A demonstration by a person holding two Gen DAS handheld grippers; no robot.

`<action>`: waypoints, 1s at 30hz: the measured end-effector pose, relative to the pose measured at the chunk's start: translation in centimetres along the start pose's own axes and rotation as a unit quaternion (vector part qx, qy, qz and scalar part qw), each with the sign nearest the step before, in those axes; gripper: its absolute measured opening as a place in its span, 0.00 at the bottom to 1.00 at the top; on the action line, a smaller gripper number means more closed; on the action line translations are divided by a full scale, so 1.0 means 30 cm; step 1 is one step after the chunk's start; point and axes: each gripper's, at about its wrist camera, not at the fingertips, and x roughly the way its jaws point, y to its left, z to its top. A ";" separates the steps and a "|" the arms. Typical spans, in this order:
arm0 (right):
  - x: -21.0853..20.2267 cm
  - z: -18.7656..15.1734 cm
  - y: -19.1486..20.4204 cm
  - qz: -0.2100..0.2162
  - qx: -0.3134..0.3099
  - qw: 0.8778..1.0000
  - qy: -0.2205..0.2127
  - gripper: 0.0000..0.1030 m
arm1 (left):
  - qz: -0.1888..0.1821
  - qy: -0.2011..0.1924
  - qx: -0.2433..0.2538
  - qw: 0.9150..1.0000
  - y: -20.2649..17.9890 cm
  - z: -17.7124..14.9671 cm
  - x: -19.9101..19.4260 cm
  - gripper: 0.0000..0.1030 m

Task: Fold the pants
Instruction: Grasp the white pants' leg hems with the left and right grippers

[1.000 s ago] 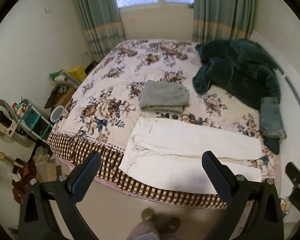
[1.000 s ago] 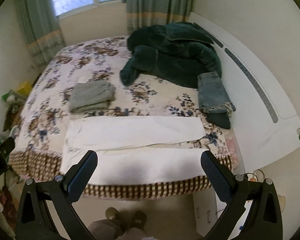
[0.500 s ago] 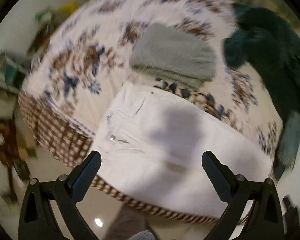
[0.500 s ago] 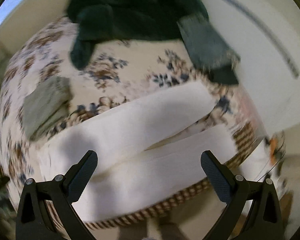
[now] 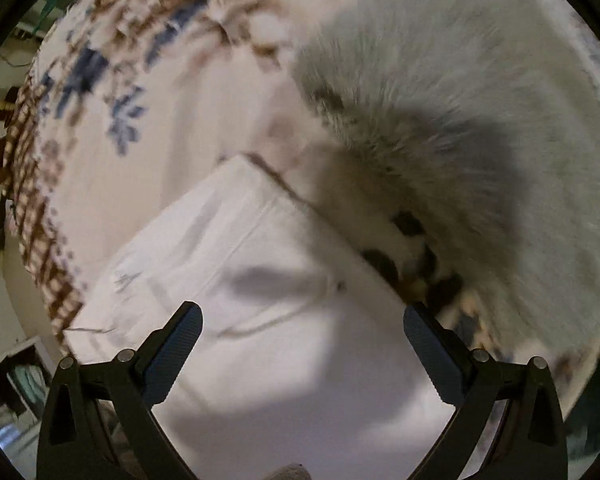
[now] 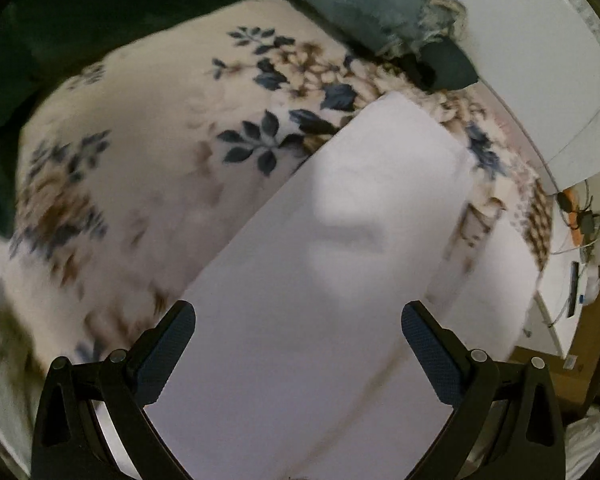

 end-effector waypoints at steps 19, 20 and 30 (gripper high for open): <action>0.308 0.092 -0.032 0.059 0.033 0.995 0.076 0.05 | -0.101 -0.094 0.044 0.989 -0.113 -0.202 -0.155 0.06; 0.275 0.084 -0.043 0.067 0.026 0.995 0.065 0.05 | -0.111 -0.098 0.046 0.988 -0.093 -0.218 -0.175 0.06; -0.004 -0.066 -0.368 0.141 -0.003 0.990 0.024 0.04 | -0.243 -0.128 0.041 0.961 0.401 -0.383 -0.336 0.05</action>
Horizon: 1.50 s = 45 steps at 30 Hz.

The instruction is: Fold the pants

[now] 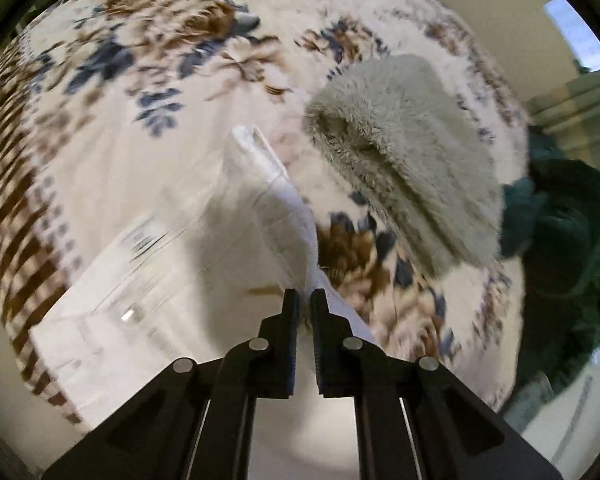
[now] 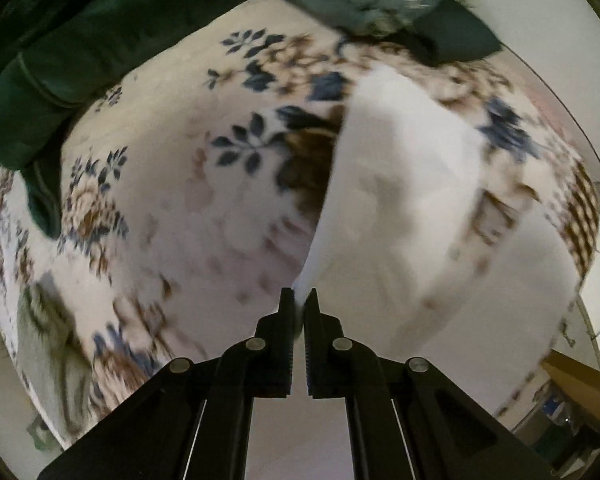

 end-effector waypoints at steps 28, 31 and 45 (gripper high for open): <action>0.038 -0.430 -0.986 0.056 0.050 0.994 0.085 0.50 | 0.024 -0.018 -0.109 0.994 0.798 -0.273 0.049 0.36; 0.050 -0.425 -1.008 0.067 0.061 0.992 0.084 0.50 | 0.028 -0.013 -0.107 0.994 0.818 -0.263 0.103 0.33; 0.153 -0.464 -0.870 0.068 0.059 0.992 0.089 0.20 | -0.023 -0.071 -0.053 0.996 0.825 -0.288 -0.110 0.12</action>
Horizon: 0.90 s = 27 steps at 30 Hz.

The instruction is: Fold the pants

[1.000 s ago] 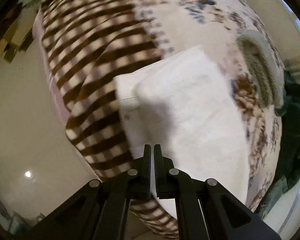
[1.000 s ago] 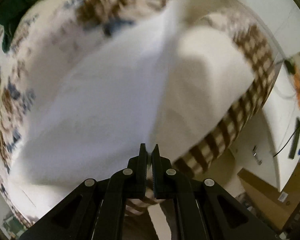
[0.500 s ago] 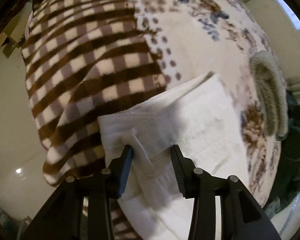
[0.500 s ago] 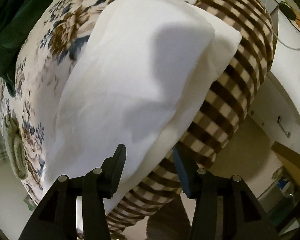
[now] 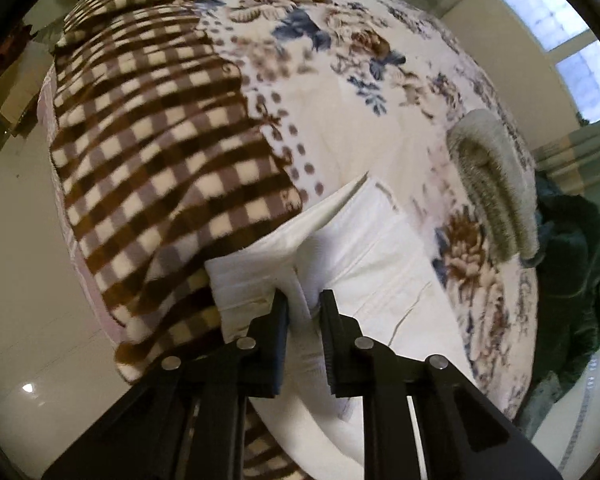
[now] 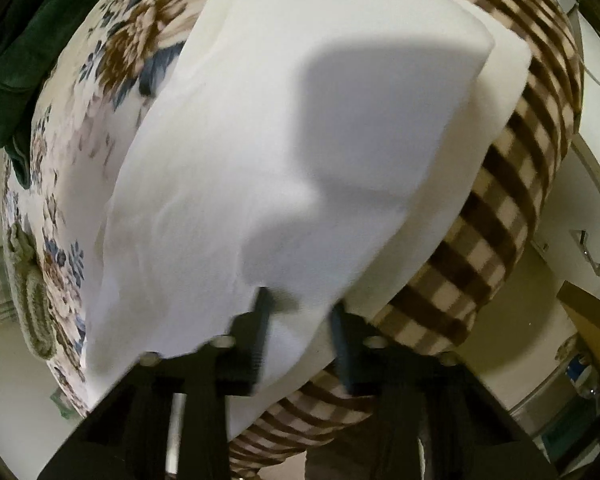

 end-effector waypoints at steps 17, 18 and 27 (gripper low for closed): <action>-0.059 0.055 -0.161 0.035 0.047 0.997 0.046 0.16 | 0.073 0.065 0.069 0.993 0.016 0.004 0.080 0.21; -0.085 0.065 -0.182 0.044 0.053 0.997 0.031 0.28 | 0.082 0.063 0.099 0.990 -0.021 -0.006 0.062 0.24; -0.164 0.249 -0.345 0.096 0.162 0.980 -0.066 0.45 | 0.062 0.073 0.242 0.966 -0.329 -0.239 0.021 0.59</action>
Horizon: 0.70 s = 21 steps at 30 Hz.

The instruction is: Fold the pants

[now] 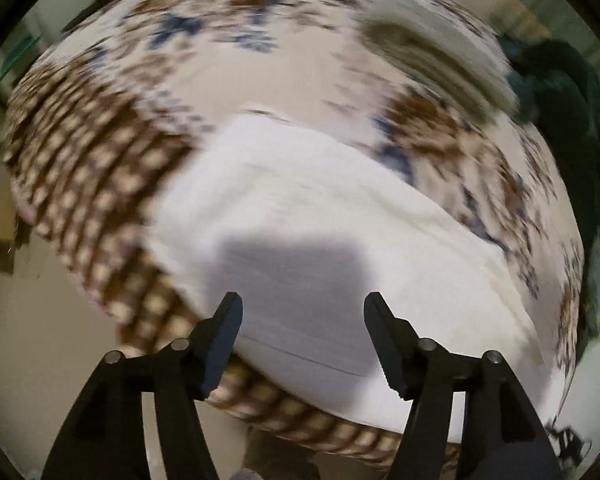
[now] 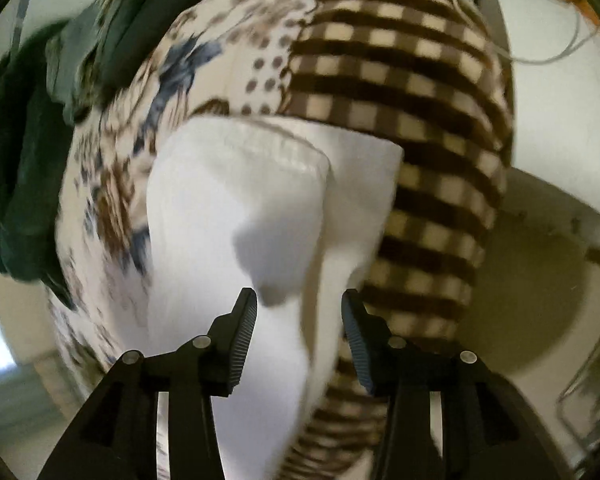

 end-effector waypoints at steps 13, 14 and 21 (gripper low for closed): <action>-0.025 0.127 0.020 0.038 -0.028 0.997 -0.069 0.27 | -0.049 0.095 0.198 0.974 -0.627 -0.258 0.255 0.59; -0.032 0.124 0.005 0.019 -0.029 0.997 -0.075 0.10 | -0.045 0.106 0.206 0.972 -0.646 -0.277 0.281 0.59; -0.068 0.103 -0.063 -0.018 -0.025 0.995 -0.092 0.07 | -0.026 0.129 0.231 0.964 -0.704 -0.316 0.380 0.73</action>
